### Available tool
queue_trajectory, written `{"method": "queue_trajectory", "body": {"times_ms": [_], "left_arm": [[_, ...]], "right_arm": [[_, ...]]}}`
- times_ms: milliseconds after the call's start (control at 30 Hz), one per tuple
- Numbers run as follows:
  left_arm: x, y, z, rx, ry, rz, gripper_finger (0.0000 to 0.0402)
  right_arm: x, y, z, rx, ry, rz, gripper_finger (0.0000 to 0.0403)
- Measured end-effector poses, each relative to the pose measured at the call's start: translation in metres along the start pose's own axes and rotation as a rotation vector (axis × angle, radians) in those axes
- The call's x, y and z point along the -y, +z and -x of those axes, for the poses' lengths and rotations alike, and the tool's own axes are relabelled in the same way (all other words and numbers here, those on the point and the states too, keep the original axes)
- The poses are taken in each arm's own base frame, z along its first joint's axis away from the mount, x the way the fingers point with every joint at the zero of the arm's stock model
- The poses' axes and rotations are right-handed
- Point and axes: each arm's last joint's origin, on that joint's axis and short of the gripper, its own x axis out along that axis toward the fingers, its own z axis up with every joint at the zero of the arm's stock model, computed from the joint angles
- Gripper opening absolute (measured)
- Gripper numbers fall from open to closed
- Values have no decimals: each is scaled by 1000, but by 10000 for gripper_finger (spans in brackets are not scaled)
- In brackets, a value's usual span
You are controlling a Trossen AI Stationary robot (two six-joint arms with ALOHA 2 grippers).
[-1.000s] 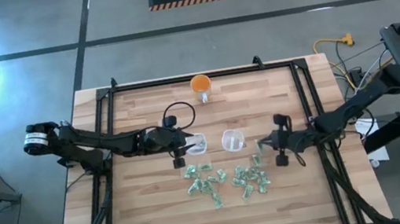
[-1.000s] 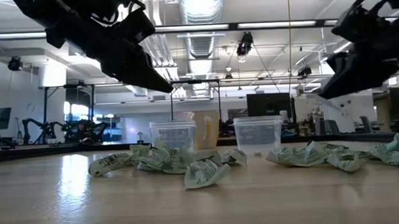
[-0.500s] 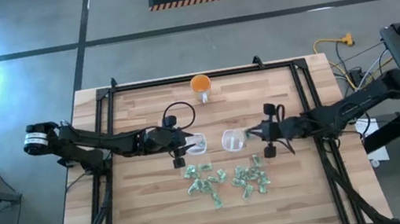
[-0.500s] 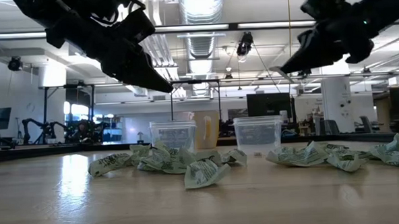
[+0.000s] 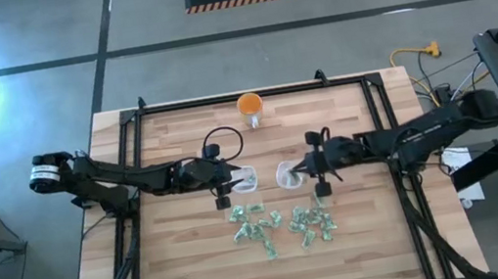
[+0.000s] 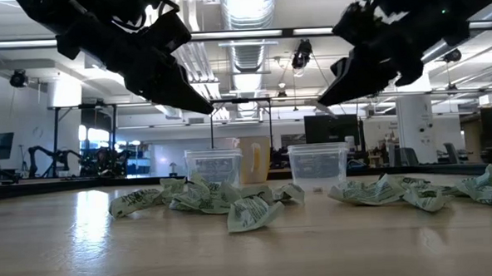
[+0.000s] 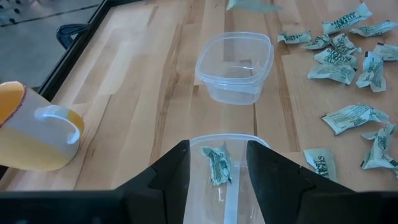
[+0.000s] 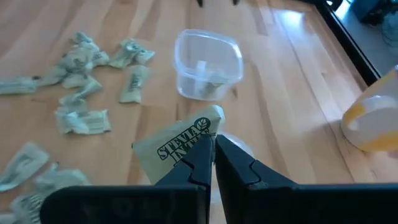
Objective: Pick and place Stevia / Truvia into bins
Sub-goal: Put the green stevia packet into the right transparent container
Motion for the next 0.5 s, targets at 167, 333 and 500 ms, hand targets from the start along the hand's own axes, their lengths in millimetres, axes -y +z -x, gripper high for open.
{"method": "queue_trajectory", "body": {"times_ms": [167,333,500], "left_arm": [[0,0,0,0,-3,0,142],[0,0,0,0,-3,0,142],[0,0,0,0,-3,0,142]], "right_arm": [[10,-10,-11,-54,-15,-11,8],[15,-16,-21,-88,-26,-18,9],[13,-20,-28,-95,-19,-13,10]]}}
